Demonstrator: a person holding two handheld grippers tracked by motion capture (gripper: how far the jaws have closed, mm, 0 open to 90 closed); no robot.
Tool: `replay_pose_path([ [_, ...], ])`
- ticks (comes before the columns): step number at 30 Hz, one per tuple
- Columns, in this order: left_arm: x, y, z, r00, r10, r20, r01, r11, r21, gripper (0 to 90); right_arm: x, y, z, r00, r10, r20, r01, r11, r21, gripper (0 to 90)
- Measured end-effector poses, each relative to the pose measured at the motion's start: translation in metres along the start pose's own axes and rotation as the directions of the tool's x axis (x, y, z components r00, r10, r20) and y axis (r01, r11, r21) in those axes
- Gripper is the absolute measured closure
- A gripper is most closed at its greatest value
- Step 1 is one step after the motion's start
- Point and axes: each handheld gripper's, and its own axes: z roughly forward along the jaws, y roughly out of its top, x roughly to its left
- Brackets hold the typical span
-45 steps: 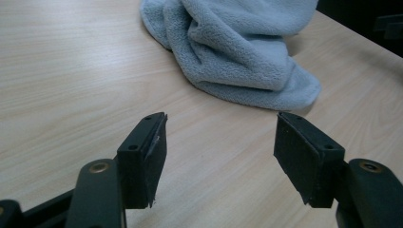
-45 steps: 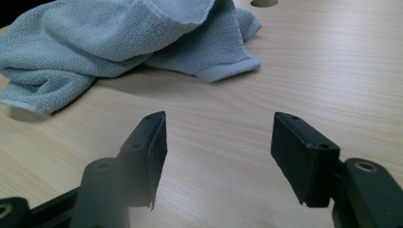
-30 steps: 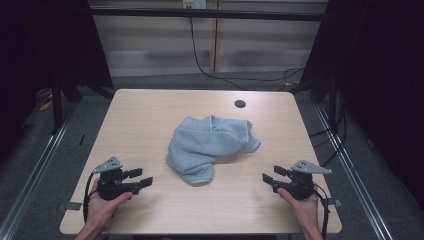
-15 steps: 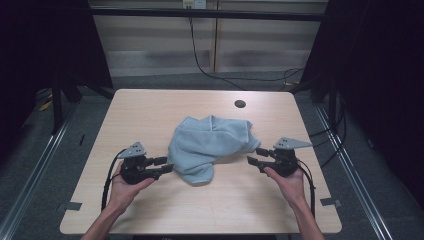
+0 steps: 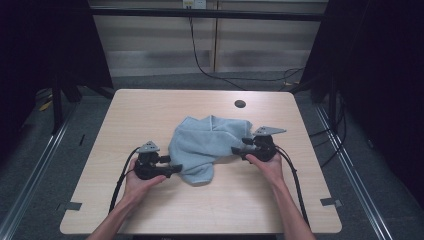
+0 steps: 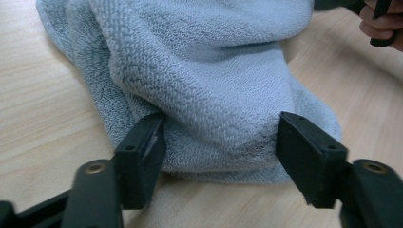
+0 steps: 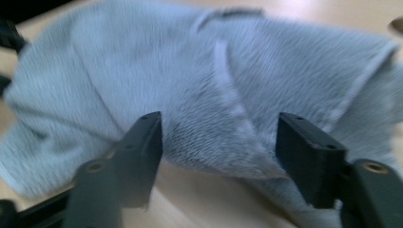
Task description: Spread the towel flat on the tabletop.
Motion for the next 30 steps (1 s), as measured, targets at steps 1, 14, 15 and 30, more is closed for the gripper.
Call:
replay_pose_path([
  [1,0.000,0.000,0.000,1.0000,0.000,0.000,0.000,1.0000,0.000,53.2,0.000,0.000,0.000,1.0000,0.000,0.000,0.000,1.000,0.000,44.0],
  [14,-0.020,-0.002,-0.045,0.9915,0.064,0.113,-0.053,0.9941,-0.094,82.1,0.034,-0.008,-0.044,0.9939,-0.049,-0.099,0.046,0.998,-0.030,88.2],
  [15,-0.028,-0.001,-0.056,0.9885,0.082,0.127,-0.067,0.9907,-0.118,82.3,0.041,-0.007,-0.057,0.9925,-0.042,-0.115,0.035,0.997,-0.063,88.4],
  [30,-0.010,0.045,-0.086,0.9929,0.057,0.105,-0.025,0.9582,-0.285,83.2,0.044,0.059,-0.097,0.9958,-0.082,-0.041,0.069,0.962,-0.263,88.3],
])
